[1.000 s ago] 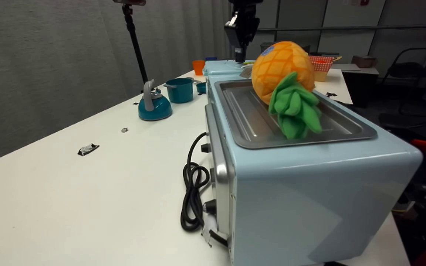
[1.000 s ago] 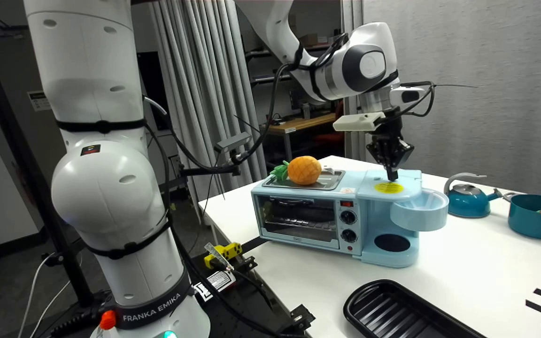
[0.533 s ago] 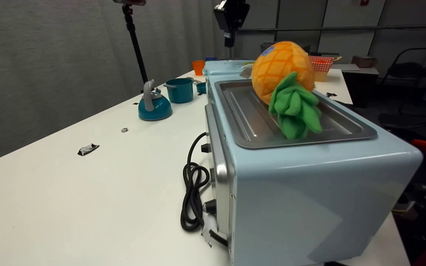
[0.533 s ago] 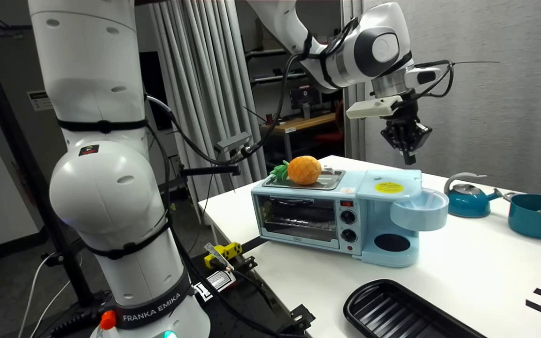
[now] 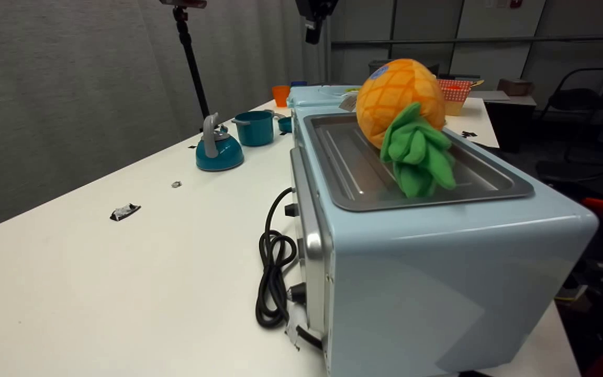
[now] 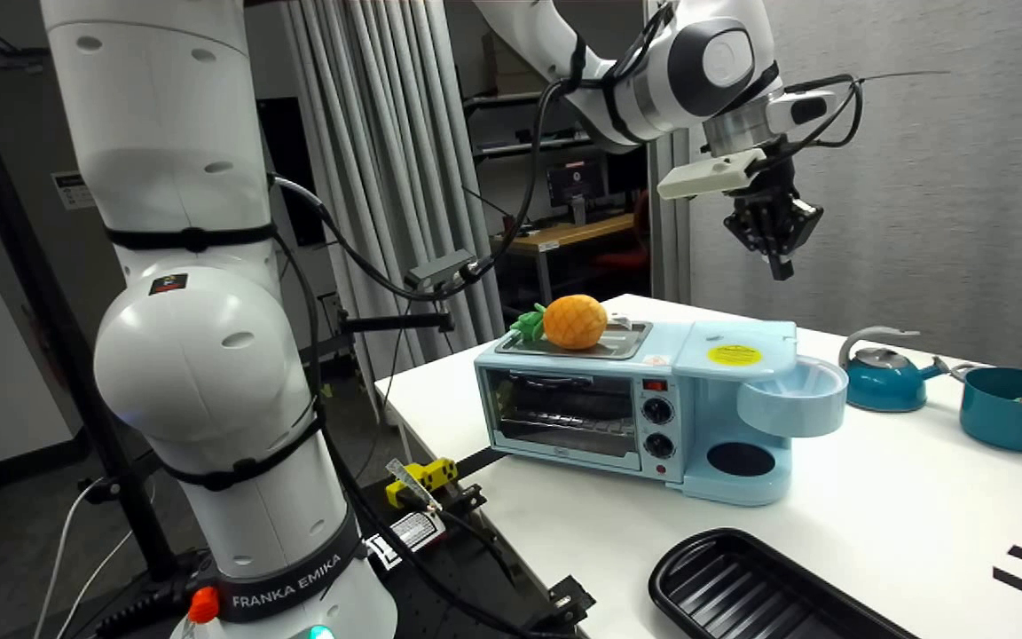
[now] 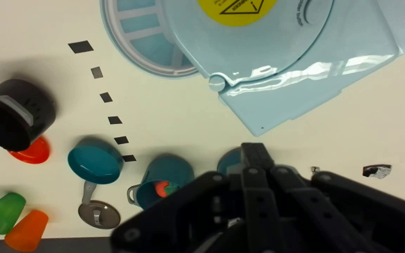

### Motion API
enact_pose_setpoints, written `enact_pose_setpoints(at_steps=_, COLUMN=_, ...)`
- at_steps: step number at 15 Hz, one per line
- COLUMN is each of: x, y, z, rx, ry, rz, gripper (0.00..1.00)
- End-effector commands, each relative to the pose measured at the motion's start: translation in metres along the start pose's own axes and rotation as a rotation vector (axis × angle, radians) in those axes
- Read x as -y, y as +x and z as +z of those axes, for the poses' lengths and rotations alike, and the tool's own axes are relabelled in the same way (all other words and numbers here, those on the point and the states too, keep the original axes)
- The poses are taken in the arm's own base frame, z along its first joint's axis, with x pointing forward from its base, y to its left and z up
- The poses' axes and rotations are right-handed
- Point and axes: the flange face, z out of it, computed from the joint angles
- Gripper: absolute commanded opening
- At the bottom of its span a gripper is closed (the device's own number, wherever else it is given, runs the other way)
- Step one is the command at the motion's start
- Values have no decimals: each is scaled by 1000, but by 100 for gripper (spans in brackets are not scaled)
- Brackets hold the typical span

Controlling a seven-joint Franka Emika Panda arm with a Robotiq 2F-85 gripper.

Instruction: Press the button on the top right side of the breakfast maker

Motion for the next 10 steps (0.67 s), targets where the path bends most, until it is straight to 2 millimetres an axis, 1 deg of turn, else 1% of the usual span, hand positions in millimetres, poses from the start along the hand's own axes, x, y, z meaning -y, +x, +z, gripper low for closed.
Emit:
enact_pose_setpoints(at_steps=1, x=4, y=-1, z=-24, rx=-6, ry=12, rz=-29, gripper=26)
enact_pose_setpoints(at_steps=2, x=8, y=-2, z=-29, rx=-11, ry=17, rz=-42, gripper=27)
enact_pose_setpoints(at_steps=7, x=24, y=-7, z=-50, rx=-23, ry=38, rz=-103, gripper=63)
enact_pose_setpoints(at_steps=10, x=24, y=-8, z=-61, rx=-18, ry=42, rz=-134, gripper=87)
